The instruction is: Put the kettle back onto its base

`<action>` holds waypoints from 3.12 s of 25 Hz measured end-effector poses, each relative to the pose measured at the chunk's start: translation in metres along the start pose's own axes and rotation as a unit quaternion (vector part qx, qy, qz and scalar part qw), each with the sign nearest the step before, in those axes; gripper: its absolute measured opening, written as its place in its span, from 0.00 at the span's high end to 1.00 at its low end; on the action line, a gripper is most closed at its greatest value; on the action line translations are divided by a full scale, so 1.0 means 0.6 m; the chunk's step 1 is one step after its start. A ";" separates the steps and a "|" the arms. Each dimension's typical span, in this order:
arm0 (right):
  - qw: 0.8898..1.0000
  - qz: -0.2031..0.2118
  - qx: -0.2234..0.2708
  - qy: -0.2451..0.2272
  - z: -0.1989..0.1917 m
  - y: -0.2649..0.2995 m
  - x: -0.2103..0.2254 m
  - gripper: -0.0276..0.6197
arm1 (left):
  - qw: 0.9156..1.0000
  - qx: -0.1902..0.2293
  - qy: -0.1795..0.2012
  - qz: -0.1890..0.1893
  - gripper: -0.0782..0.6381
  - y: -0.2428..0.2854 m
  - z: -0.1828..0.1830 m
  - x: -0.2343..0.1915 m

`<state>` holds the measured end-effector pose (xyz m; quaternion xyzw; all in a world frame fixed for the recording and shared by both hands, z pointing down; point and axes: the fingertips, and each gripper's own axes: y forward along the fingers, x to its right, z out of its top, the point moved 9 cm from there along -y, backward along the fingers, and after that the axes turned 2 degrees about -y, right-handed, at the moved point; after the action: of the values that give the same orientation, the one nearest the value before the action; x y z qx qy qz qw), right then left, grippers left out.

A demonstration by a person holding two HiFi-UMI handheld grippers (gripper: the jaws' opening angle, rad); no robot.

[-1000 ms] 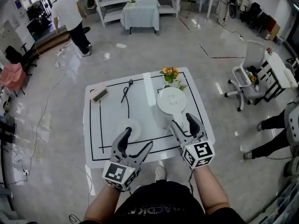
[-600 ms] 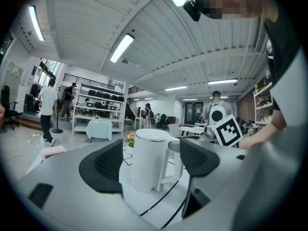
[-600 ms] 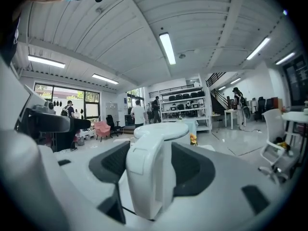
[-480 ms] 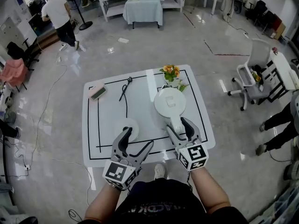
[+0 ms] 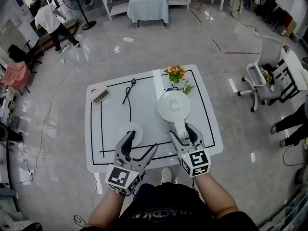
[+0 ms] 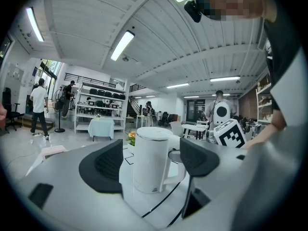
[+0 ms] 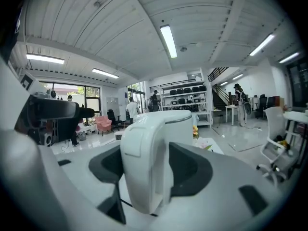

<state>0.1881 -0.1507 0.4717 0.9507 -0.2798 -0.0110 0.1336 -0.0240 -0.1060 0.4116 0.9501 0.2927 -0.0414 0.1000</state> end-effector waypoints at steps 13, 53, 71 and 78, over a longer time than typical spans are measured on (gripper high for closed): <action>1.000 -0.028 0.010 -0.001 -0.001 -0.009 0.007 0.67 | 1.000 -0.004 0.004 0.010 0.39 0.010 0.005 -0.007; 0.994 -0.101 0.032 0.009 0.029 -0.005 -0.041 0.75 | 1.000 -0.004 0.012 -0.027 0.89 -0.117 0.022 -0.140; 0.996 -0.053 0.066 -0.014 0.106 0.040 -0.143 0.76 | 1.000 0.026 -0.014 0.003 0.89 -0.205 0.022 -0.200; 0.996 -0.020 0.084 -0.015 0.141 0.087 -0.201 0.76 | 0.999 0.033 -0.020 0.017 0.88 -0.244 0.021 -0.231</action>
<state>0.0506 -0.1490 0.3973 0.9637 -0.2625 -0.0040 0.0485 -0.2214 -0.0664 0.3940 0.9567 0.2729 -0.0682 0.0753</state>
